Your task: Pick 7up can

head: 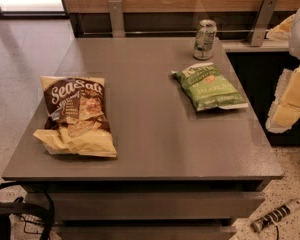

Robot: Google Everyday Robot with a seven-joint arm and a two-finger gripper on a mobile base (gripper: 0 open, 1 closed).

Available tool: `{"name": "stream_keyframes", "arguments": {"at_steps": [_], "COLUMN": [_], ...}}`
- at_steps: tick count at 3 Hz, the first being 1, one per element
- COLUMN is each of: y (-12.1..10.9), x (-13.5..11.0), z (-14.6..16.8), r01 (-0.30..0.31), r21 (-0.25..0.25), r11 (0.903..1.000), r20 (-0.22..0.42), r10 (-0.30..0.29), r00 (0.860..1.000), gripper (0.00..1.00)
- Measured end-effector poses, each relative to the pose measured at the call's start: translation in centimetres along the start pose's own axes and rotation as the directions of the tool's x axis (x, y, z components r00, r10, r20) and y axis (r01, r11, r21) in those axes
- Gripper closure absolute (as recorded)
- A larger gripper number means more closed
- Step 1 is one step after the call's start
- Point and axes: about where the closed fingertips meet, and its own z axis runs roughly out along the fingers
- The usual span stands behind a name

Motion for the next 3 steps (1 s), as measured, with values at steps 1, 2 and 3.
{"name": "stream_keyframes", "arguments": {"at_steps": [1,2,3], "y": [-0.3,-3.8,-7.4], "x": [0.0,0.3,2.7], "z": [0.1,1.0,3.6], "r01": [-0.002,-0.03,-0.182], "r21": [0.004,0.043,0.089], "r11": [1.0,0.9987,0.9792], "r20": [0.003,0.041,0.154], "r10": [0.002,0.028,0.167], "r00": [1.0,0.999,0.974], "gripper": [0.0,0.0,0.0]}}
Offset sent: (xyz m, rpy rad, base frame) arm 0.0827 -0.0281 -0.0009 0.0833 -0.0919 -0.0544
